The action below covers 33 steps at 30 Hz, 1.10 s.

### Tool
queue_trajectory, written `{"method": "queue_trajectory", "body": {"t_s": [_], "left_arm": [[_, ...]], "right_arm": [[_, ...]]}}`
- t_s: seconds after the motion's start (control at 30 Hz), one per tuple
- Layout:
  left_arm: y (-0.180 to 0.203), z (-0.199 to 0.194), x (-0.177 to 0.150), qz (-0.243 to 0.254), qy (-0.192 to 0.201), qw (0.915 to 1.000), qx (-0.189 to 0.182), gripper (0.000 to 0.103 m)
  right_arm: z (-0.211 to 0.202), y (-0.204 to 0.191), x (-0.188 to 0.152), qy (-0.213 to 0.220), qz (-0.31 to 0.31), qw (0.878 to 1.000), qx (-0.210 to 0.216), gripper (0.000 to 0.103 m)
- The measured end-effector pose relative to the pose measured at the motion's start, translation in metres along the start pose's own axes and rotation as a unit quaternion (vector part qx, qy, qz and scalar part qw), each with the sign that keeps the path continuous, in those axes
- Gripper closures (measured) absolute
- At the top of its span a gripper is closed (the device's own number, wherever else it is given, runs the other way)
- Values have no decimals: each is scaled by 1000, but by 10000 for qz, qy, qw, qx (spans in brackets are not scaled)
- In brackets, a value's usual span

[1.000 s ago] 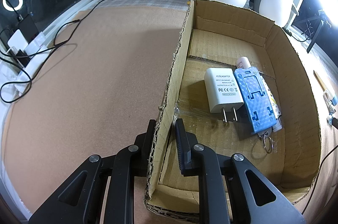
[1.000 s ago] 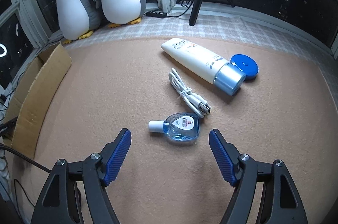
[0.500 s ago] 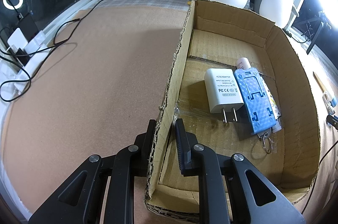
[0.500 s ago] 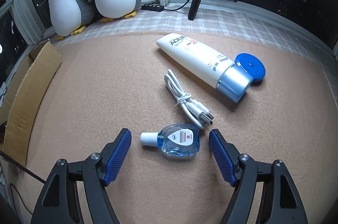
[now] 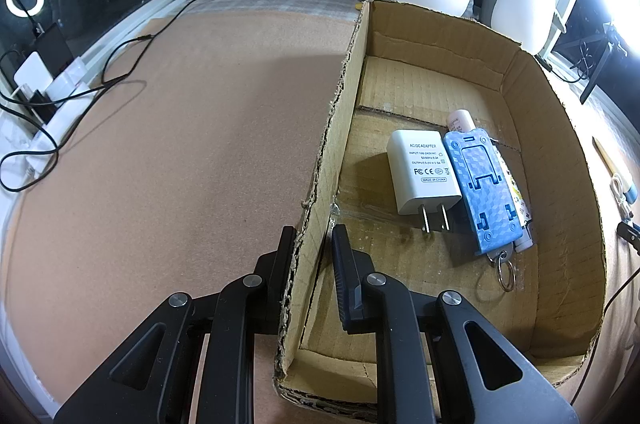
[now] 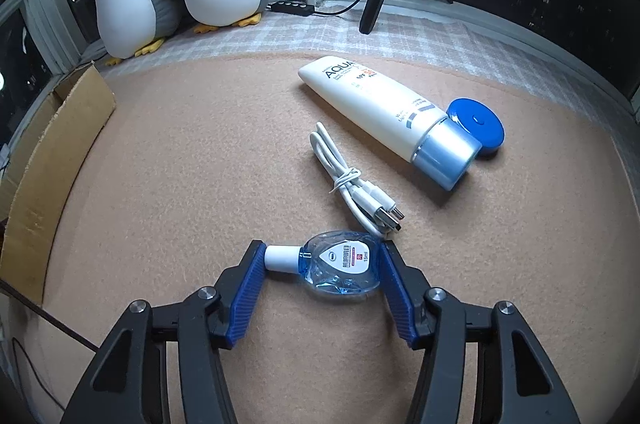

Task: Organize rigid objects
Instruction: 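Grasp the small blue sanitizer bottle with the right gripper, then carry the blue bottle into the box and open the right gripper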

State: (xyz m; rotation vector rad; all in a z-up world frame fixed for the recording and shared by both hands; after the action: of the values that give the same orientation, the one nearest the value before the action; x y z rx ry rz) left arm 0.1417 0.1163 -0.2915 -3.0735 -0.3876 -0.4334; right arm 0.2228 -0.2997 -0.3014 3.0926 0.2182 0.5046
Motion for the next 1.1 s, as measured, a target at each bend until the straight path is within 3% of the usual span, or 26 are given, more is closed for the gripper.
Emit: {"method": "queue_trajectory", "body": {"t_s": [0.67, 1.1], "left_arm": [[0, 0, 0, 0, 0, 10000, -1, 88], [0, 0, 0, 4, 1, 10000, 3, 88]], "right_arm": [[-20, -10, -14, 142, 54, 9997, 203, 50], [-77, -111, 28, 684, -837, 9922, 619, 50]]}}
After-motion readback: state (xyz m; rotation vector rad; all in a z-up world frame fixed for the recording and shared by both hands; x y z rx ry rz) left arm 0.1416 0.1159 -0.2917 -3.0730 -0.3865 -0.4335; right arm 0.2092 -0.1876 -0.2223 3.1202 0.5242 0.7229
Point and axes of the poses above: each gripper's, at about its wrist camera, not at the fingertips, and z roughly the way its jaws point, y to its right, x to its top, the point moved 10 cm from there along z, roughly the way its jaws point, and after that the axes turned 14 degrees about -y, right-handed, at the moved point
